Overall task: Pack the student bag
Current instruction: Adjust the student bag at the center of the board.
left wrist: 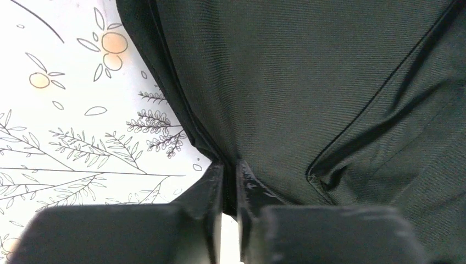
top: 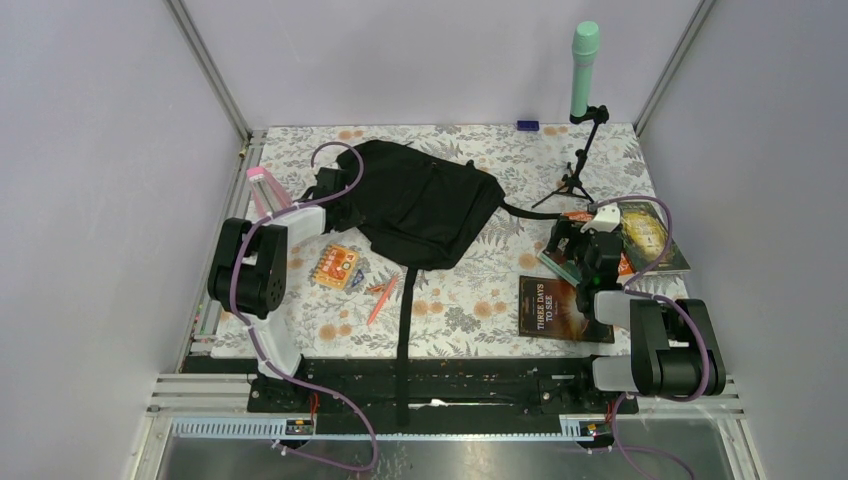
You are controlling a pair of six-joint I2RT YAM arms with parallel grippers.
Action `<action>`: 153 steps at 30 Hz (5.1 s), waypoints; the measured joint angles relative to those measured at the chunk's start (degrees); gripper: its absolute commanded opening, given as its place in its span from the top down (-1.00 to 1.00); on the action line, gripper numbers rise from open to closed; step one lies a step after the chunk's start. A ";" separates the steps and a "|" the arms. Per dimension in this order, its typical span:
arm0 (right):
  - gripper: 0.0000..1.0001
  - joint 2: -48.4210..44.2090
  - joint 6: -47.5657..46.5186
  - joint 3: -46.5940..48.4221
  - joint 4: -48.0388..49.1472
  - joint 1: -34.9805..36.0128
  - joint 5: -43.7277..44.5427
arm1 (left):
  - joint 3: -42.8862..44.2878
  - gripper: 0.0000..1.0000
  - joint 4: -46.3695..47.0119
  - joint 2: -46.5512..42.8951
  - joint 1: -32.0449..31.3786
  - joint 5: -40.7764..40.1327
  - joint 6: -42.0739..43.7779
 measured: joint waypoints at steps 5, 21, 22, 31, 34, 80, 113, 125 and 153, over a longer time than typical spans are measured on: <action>-0.97 -3.26 0.98 -0.11 -2.14 0.00 3.34 | 0.09 1.00 0.46 -1.42 -0.90 -0.70 2.56; -0.96 -30.05 15.32 6.23 -33.35 0.00 20.48 | -2.51 1.00 1.14 -30.16 -6.21 -3.63 15.50; -0.97 -32.44 16.06 5.75 -34.53 0.00 19.74 | -2.80 1.00 1.11 -32.63 -6.21 -3.10 16.31; -0.97 -49.48 18.93 2.89 -42.73 -0.02 0.57 | -2.80 1.00 1.16 -47.95 -6.80 12.76 21.59; -0.94 -45.53 18.05 9.42 -47.60 -0.02 -9.46 | -1.64 1.00 -0.79 -50.60 -7.30 19.30 22.73; -0.99 6.86 -16.96 72.35 -70.77 15.52 -61.35 | 12.79 1.00 -20.17 -51.56 -15.56 58.58 27.82; 1.00 -17.84 4.63 55.30 -72.89 16.70 -38.32 | 9.20 -0.98 -18.01 -50.51 -17.11 25.27 33.73; 1.00 -31.54 29.33 38.73 -73.59 16.79 -10.43 | 3.13 -0.97 -9.46 -48.65 -22.56 21.86 29.81; -0.83 -48.06 41.07 9.73 -71.14 16.83 9.16 | -1.79 -0.98 -10.84 -27.52 -38.73 6.29 23.34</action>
